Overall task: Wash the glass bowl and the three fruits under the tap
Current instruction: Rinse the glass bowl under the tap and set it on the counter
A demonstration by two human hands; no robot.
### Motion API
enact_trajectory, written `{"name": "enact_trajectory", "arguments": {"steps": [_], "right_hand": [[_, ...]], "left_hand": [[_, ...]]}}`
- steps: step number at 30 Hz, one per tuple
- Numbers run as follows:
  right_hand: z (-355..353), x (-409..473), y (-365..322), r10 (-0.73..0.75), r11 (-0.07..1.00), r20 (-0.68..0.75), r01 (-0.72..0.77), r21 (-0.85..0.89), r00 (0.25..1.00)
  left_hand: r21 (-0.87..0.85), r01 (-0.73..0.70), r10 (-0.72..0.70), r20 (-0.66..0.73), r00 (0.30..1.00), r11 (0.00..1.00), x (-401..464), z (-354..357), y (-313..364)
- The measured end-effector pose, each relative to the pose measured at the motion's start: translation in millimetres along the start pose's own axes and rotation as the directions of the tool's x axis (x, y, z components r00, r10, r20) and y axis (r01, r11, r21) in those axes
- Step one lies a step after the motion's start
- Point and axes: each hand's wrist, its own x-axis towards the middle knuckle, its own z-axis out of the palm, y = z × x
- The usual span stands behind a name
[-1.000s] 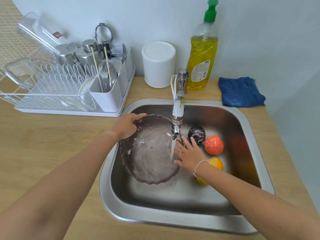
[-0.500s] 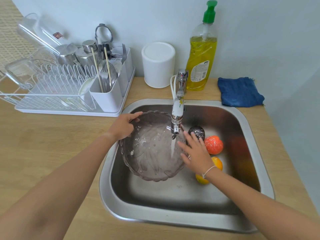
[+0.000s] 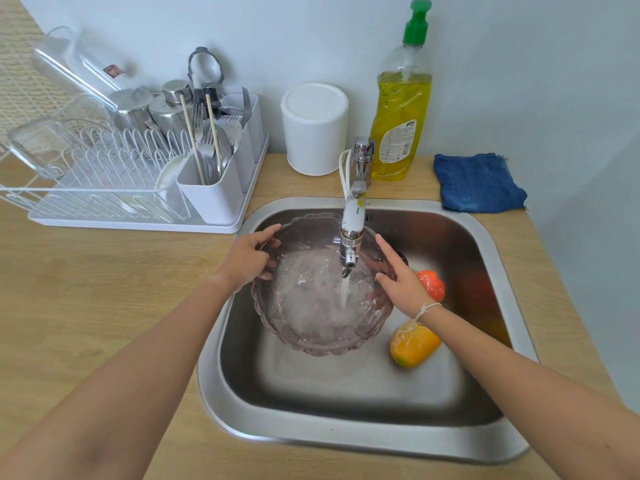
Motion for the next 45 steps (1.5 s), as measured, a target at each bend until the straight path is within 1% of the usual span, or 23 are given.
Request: {"name": "enact_trajectory", "arguments": {"steps": [2, 7, 8, 11, 15, 17, 18, 20, 22, 23, 25, 26, 27, 28, 31, 32, 34, 36, 38, 40, 41, 43, 45], "right_hand": [[-1.2, 1.5, -3.0, 0.001, 1.000, -0.012, 0.000, 0.031, 1.000], [-12.1, 4.2, -17.6, -0.033, 0.999, -0.042, 0.032, -0.024, 0.999], [-14.2, 4.9, -21.1, -0.024, 0.999, -0.039, 0.023, -0.026, 0.999], [-19.5, 4.6, -29.0, 0.002, 0.997, -0.020, -0.003, -0.071, 1.000], [-22.1, 4.8, -26.2, 0.023, 0.983, -0.006, -0.024, -0.183, 1.000], [-22.7, 3.5, -26.4, 0.041, 0.974, -0.009, -0.041, -0.221, 0.999], [-22.8, 3.5, -25.9, 0.037, 0.969, -0.007, -0.038, -0.243, 0.999], [-23.8, 3.0, -25.2, 0.034, 0.961, -0.004, -0.034, -0.273, 0.999], [-25.2, 2.9, -23.7, 0.046, 0.959, -0.009, -0.047, -0.281, 0.999], [-25.6, 3.2, -23.3, 0.052, 0.957, -0.013, -0.053, -0.285, 0.999], [-25.7, 3.7, -25.1, 0.051, 0.960, -0.026, -0.056, -0.274, 0.998], [-26.1, 4.6, -26.4, 0.053, 0.965, -0.036, -0.061, -0.255, 0.998], [-26.4, 5.8, -28.5, 0.063, 0.971, -0.044, -0.072, -0.229, 0.997], [-27.0, 7.5, -30.5, 0.076, 0.975, -0.053, -0.085, -0.204, 0.996], [-27.6, 10.7, -37.2, 0.085, 0.979, -0.078, -0.098, -0.179, 0.993], [-27.5, 11.1, -38.8, 0.079, 0.979, -0.085, -0.093, -0.182, 0.993], [-27.2, 11.3, -39.9, 0.072, 0.980, -0.092, -0.088, -0.181, 0.993], [-27.5, 11.2, -37.9, 0.064, 0.979, -0.092, -0.080, -0.186, 0.994], [-28.5, 10.2, -34.3, 0.060, 0.977, -0.087, -0.076, -0.198, 0.994], [-29.6, 9.3, -30.1, 0.070, 0.982, -0.082, -0.083, -0.170, 0.994], [-30.1, 8.9, -28.3, 0.074, 0.984, -0.075, -0.086, -0.159, 0.994], [-30.7, 8.3, -25.7, 0.081, 0.984, -0.058, -0.089, -0.156, 0.995], [-31.1, 7.1, -24.4, 0.082, 0.985, -0.038, -0.086, -0.149, 0.996]], "left_hand": [[-0.001, -0.012, 0.012, -0.019, 1.000, 1.000, -0.3, 1.0, 0.1], [-0.031, -0.045, 0.043, -0.070, 0.997, 0.998, -5.4, 13.1, -2.6], [0.003, -0.067, 0.067, -0.076, 0.995, 0.998, -6.7, 15.5, -4.3], [0.281, -0.130, 0.149, -0.048, 0.988, 0.951, -11.9, 22.8, -13.8], [0.448, -0.163, 0.163, 0.039, 0.986, 0.879, -21.6, 40.3, -34.4], [0.611, -0.163, 0.142, 0.083, 0.986, 0.774, -24.9, 46.9, -44.4], [0.706, -0.165, 0.124, 0.109, 0.986, 0.689, -26.4, 49.3, -47.4], [0.854, -0.190, 0.092, 0.166, 0.982, 0.484, -30.1, 54.9, -52.6], [0.926, -0.221, 0.096, 0.201, 0.975, 0.307, -33.5, 60.0, -57.4], [0.942, -0.233, 0.102, 0.214, 0.971, 0.242, -34.3, 61.2, -59.3], [0.948, -0.280, 0.100, 0.267, 0.959, 0.153, -35.3, 64.3, -61.0], [0.939, -0.320, 0.092, 0.310, 0.946, 0.129, -36.8, 67.2, -61.0], [0.922, -0.364, 0.078, 0.357, 0.931, 0.132, -39.5, 71.3, -60.5], [0.897, -0.402, 0.060, 0.398, 0.916, 0.184, -43.0, 76.3, -58.5], [0.772, -0.458, -0.001, 0.511, 0.860, 0.440, -56.2, 93.7, -48.6], [0.719, -0.475, 0.000, 0.551, 0.834, 0.508, -61.7, 100.5, -44.5], [0.620, -0.499, 0.027, 0.611, 0.791, 0.606, -72.3, 112.1, -37.5], [0.551, -0.501, 0.058, 0.633, 0.772, 0.667, -77.7, 116.7, -34.6], [0.550, -0.514, 0.069, 0.636, 0.769, 0.658, -76.7, 112.8, -35.9], [0.622, -0.531, 0.048, 0.623, 0.781, 0.575, -70.1, 101.9, -38.7], [0.672, -0.538, 0.033, 0.609, 0.793, 0.510, -65.3, 94.6, -41.0], [0.766, -0.550, 0.036, 0.573, 0.819, 0.333, -53.9, 78.7, -44.9], [0.836, -0.529, 0.065, 0.525, 0.848, 0.144, -43.3, 63.2, -46.3]]}}
